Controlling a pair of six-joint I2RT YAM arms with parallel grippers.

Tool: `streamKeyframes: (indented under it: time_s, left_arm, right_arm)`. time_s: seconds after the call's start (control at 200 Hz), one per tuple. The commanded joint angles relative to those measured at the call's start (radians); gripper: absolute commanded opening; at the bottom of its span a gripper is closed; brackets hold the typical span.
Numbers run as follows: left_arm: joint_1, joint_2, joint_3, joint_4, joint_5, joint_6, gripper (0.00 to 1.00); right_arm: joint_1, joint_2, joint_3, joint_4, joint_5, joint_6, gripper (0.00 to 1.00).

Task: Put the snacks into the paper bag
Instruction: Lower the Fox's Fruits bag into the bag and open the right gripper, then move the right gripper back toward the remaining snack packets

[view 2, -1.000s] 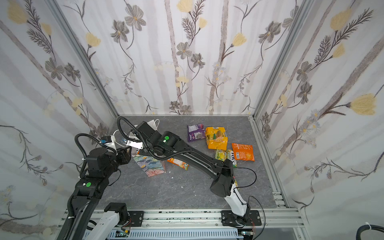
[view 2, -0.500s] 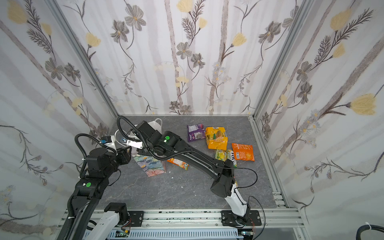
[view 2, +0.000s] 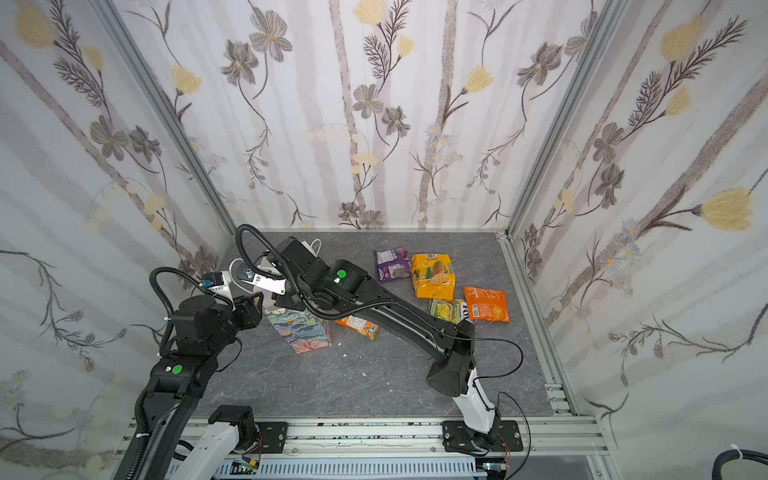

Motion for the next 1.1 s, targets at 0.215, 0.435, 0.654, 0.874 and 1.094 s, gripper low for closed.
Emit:
streamKeyframes:
  time_s: [0.215, 0.435, 0.654, 0.874, 1.094]
  left_arm:
    - [-0.001, -0.010, -0.002, 0.007, -0.011, 0.001, 0.50]
    - [0.000, -0.006, -0.002, 0.007, -0.006, 0.002, 0.50]
    - [-0.001, -0.015, -0.002, 0.008, -0.006, 0.001, 0.51]
    - [-0.002, -0.018, -0.002, 0.008, -0.008, 0.000, 0.51]
    - [-0.002, -0.018, -0.002, 0.008, -0.007, 0.001, 0.51]
  right_arm:
    - [-0.003, -0.097, -0.002, 0.058, -0.058, 0.131, 0.34]
    - [-0.008, -0.183, -0.086, 0.077, -0.048, 0.193, 0.37]
    - [-0.012, -0.335, -0.230, 0.114, -0.033, 0.256, 0.40]
    - [-0.040, -0.562, -0.502, 0.156, 0.057, 0.344, 0.42]
    - [-0.077, -0.756, -0.771, 0.185, 0.054, 0.461, 0.45]
